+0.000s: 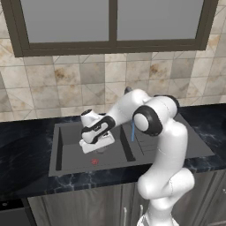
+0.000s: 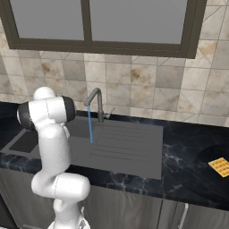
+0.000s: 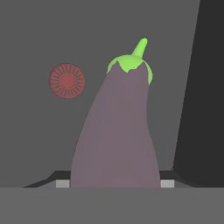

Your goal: Turn on the sink faucet. Then move the eggplant from the counter to the sink. Turn off the sink. Move the vegetable from the sink to the pot next to the stove. Finally move the pot to the front right burner.

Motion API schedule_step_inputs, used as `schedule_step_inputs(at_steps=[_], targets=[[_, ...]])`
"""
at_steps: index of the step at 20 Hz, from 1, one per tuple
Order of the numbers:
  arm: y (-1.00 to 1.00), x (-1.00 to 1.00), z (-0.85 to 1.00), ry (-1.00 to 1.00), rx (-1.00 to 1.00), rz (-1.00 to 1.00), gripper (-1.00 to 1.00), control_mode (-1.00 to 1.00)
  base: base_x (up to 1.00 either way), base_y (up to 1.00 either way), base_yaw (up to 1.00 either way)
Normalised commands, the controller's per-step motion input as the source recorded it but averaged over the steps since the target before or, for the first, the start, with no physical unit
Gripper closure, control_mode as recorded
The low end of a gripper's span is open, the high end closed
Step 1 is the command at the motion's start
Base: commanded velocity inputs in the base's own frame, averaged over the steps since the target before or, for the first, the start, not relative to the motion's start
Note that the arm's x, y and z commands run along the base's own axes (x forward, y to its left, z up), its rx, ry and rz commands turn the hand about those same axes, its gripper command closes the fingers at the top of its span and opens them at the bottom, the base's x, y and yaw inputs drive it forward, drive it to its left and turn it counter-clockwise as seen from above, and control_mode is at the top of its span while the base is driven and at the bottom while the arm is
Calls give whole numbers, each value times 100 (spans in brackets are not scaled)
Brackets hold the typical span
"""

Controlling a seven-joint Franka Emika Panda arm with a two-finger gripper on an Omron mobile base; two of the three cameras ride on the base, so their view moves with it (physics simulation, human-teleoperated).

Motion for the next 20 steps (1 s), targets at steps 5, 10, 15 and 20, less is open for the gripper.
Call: schedule_step_inputs(at_steps=[5, 10, 15, 20], targets=[[1, 9, -20, 6, -1, 0, 100, -100, 0, 0, 0], [1, 16, -26, 4, -1, 0, 100, -100, 0, 0, 0], [6, 33, -24, 7, 0, 0, 100, -100, 0, 0, 0], [10, 37, -26, 8, -1, 0, 100, -100, 0, 0, 0]])
